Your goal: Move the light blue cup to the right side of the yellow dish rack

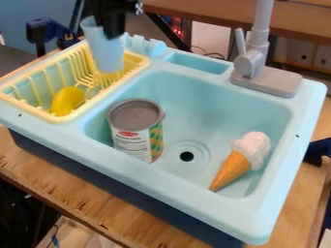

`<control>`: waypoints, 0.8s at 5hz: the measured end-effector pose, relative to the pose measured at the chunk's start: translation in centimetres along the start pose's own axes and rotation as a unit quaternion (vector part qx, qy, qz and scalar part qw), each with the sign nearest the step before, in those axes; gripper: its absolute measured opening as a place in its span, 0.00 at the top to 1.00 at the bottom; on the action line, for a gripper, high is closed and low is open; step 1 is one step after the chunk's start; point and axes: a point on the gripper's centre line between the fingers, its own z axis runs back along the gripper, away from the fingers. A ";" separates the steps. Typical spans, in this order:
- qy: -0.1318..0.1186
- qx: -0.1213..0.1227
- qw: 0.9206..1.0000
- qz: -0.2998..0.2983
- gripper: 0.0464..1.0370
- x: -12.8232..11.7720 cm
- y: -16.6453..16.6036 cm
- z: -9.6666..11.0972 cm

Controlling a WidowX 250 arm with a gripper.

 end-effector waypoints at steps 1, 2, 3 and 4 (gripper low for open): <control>0.013 -0.011 1.000 -0.007 0.96 0.4 0.0 -1.8; 0.025 -0.010 1.000 -0.010 0.96 0.8 -0.1 -3.0; 0.027 -0.002 1.000 -0.013 0.96 1.0 0.0 -3.5; 0.025 0.000 1.000 -0.016 0.93 1.3 -0.1 -3.6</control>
